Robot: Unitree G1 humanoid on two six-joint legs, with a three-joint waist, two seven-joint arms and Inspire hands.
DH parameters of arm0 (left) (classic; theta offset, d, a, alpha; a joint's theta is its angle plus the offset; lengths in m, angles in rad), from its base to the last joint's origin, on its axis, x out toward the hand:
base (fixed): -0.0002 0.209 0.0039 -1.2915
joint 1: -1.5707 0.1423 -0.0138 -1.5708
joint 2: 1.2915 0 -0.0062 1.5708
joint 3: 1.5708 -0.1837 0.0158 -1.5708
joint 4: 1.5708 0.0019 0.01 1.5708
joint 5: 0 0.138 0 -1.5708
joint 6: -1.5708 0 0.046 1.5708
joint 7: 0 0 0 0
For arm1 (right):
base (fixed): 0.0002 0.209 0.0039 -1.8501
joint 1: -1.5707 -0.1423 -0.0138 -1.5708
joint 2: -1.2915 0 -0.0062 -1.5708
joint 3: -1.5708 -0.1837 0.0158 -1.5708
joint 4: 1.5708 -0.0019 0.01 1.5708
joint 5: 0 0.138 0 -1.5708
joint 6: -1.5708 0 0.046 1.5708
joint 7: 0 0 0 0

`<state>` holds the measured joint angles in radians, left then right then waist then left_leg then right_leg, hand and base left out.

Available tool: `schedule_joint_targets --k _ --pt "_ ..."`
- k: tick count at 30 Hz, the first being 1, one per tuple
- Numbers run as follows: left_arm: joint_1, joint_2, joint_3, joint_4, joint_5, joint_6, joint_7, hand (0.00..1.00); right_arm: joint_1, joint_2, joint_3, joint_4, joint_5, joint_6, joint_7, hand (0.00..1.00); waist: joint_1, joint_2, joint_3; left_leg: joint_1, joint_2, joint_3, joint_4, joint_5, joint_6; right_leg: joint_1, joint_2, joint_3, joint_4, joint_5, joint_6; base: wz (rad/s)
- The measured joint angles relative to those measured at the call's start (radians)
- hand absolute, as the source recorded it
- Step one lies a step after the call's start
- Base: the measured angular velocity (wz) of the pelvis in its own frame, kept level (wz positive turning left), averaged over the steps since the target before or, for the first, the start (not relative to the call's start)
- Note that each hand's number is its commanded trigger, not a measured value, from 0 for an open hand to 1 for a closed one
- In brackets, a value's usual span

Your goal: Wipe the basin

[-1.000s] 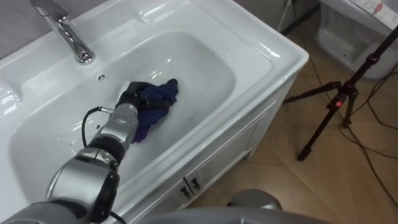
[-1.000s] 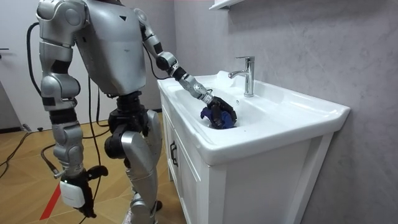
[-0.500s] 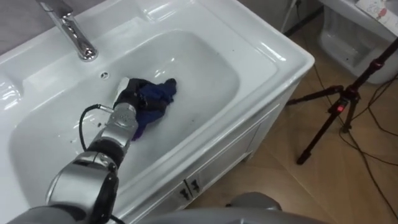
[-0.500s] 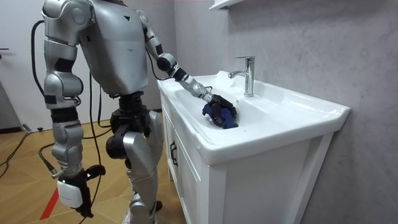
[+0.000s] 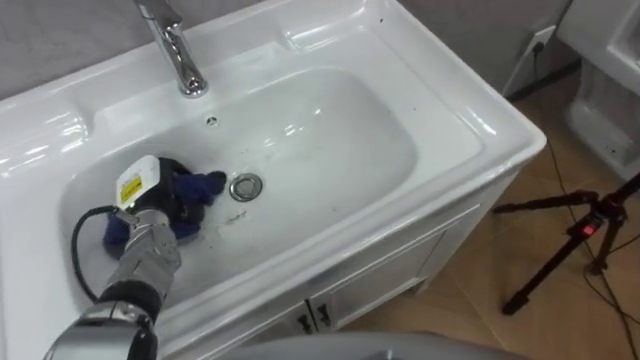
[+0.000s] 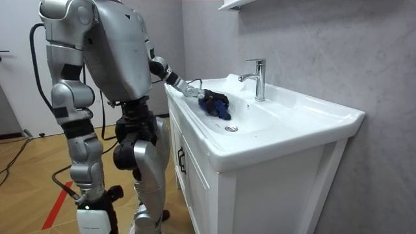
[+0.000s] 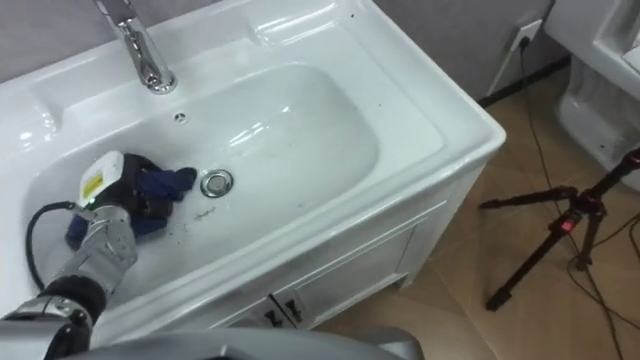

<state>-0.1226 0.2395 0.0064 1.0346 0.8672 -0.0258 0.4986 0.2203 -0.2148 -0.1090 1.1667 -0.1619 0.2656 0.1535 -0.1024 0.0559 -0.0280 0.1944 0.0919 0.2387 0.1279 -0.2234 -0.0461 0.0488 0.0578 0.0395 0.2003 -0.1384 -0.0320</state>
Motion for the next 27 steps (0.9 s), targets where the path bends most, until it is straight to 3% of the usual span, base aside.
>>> schedule_joint_targets --k 4,7,10,16,21,27 --pt "0.028 0.0 -0.002 0.0 0.114 0.003 0.052 1.0 -0.023 -0.001 -0.002 0.016 -0.018 -0.002 -0.001 0.0 0.001 0.006 -0.001 -0.001 0.001 -0.047 0.0 0.005 -0.007 0.004 0.001 -0.024 0.005 -0.006 -0.012 0.12" --pt "0.055 -0.003 -0.002 -0.004 0.147 0.004 0.078 1.0 -0.034 -0.01 -0.001 0.022 -0.038 -0.001 -0.013 0.0 0.001 0.02 -0.0066 -0.002 0.002 -0.055 0.003 0.008 -0.009 0.007 0.002 -0.026 0.004 -0.007 -0.016 0.02" --pt "0.075 -0.005 -0.002 -0.021 0.164 0.01 0.087 1.0 -0.04 -0.012 -0.003 0.035 -0.04 0.007 -0.021 0.0 0.001 0.029 -0.007 -0.001 0.001 -0.06 0.004 0.011 -0.009 0.008 0.001 -0.028 0.003 -0.008 -0.017 0.0" --pt "0.1 -0.011 -0.001 -0.041 0.175 0.021 0.088 1.0 -0.063 -0.017 -0.072 0.079 -0.04 0.019 -0.034 0.0 0.002 0.044 -0.0056 0.011 -0.001 -0.082 0.004 0.013 -0.009 0.019 0.001 -0.033 0.004 -0.016 -0.019 0.01" --pt "0.111 -0.011 -0.001 -0.043 0.174 0.021 0.088 1.0 -0.068 -0.026 -0.073 0.084 -0.04 0.019 -0.058 0.0 0.002 0.058 -0.0056 0.01 0.0 -0.093 0.007 0.014 -0.011 0.02 0.001 -0.036 0.006 -0.02 -0.022 0.01" --pt "0.113 -0.016 -0.012 -0.043 0.127 0.028 0.084 1.0 -0.09 -0.027 -0.07 0.103 -0.037 0.009 -0.072 0.0 -0.003 0.057 -0.0054 0.022 0.001 -0.107 0.007 0.016 -0.013 0.037 0.001 -0.046 0.005 -0.027 -0.026 0.04"
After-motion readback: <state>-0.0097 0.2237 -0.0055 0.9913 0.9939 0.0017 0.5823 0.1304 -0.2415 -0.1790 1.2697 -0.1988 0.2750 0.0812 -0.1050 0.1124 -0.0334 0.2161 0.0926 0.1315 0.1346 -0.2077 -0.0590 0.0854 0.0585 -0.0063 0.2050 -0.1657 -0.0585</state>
